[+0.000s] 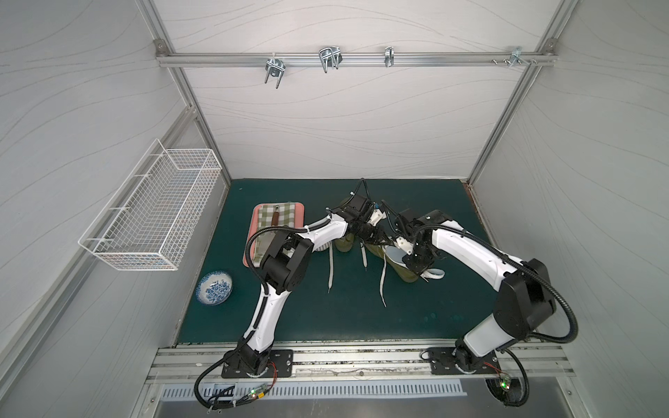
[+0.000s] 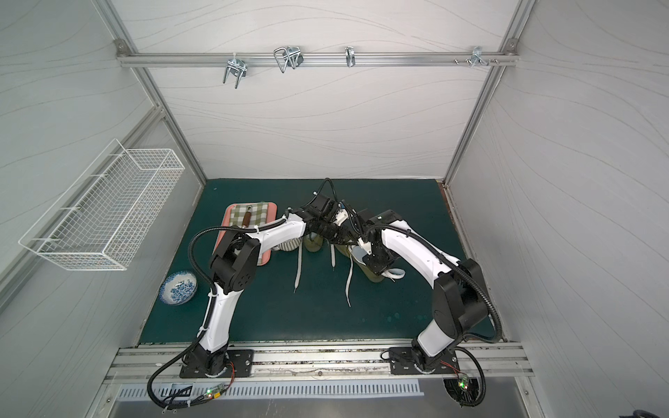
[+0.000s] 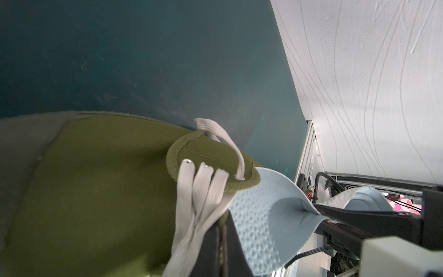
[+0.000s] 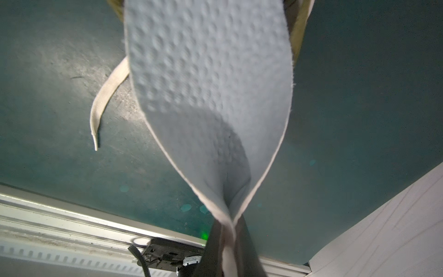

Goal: Insert the insole into the shoe

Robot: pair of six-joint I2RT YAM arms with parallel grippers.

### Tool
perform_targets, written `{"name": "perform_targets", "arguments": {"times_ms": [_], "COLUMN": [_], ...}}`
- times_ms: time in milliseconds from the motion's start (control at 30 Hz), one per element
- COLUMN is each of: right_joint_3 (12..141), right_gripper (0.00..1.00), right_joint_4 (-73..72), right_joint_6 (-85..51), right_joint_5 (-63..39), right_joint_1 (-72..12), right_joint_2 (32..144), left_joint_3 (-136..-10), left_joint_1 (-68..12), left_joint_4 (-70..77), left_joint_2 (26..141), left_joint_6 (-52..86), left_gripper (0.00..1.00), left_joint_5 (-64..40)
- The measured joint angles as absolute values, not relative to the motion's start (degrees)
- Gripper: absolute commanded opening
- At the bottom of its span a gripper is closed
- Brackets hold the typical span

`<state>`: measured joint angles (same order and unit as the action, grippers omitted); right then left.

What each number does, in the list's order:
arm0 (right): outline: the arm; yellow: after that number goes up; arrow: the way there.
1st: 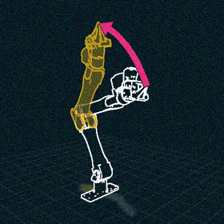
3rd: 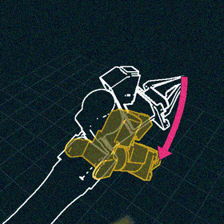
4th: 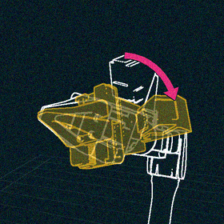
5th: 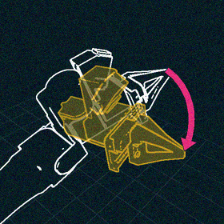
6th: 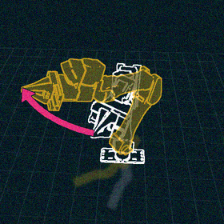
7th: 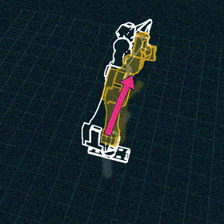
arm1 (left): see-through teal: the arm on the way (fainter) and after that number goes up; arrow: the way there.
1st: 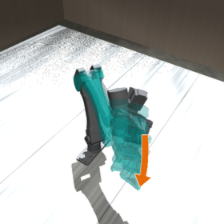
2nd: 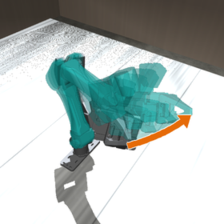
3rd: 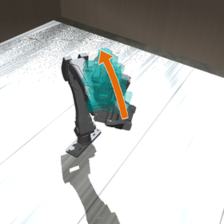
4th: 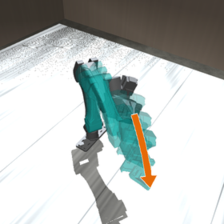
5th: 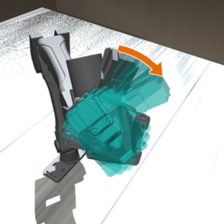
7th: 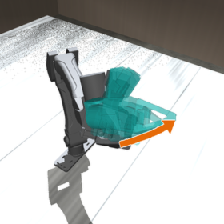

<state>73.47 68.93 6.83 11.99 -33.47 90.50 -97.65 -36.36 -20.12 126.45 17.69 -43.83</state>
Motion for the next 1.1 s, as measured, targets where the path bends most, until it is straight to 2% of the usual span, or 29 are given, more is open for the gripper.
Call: {"name": "perform_targets", "arguments": {"times_ms": [567,800,1100], "right_joint_3": [73.3,74.4,77.0], "right_gripper": [0.08,0.08,0.08], "right_joint_4": [70.9,71.8,72.5], "right_joint_6": [1.3,1.0,-0.2], "right_joint_5": [11.9,12.5,8.2], "right_joint_1": [-32.4,-34.8,-34.1], "right_joint_2": [91.5,92.0,91.9], "left_joint_3": [-98.0,-100.5,-100.6], "left_joint_1": [-36.5,-36.5,-36.4], "left_joint_4": [-21.4,-23.6,-23.5], "left_joint_2": [126.5,126.6,126.9], "left_joint_6": [18.4,18.9,19.3], "left_gripper": [0.00,0.00,0.00], "left_joint_5": [-45.5,-46.4,-46.3]}}
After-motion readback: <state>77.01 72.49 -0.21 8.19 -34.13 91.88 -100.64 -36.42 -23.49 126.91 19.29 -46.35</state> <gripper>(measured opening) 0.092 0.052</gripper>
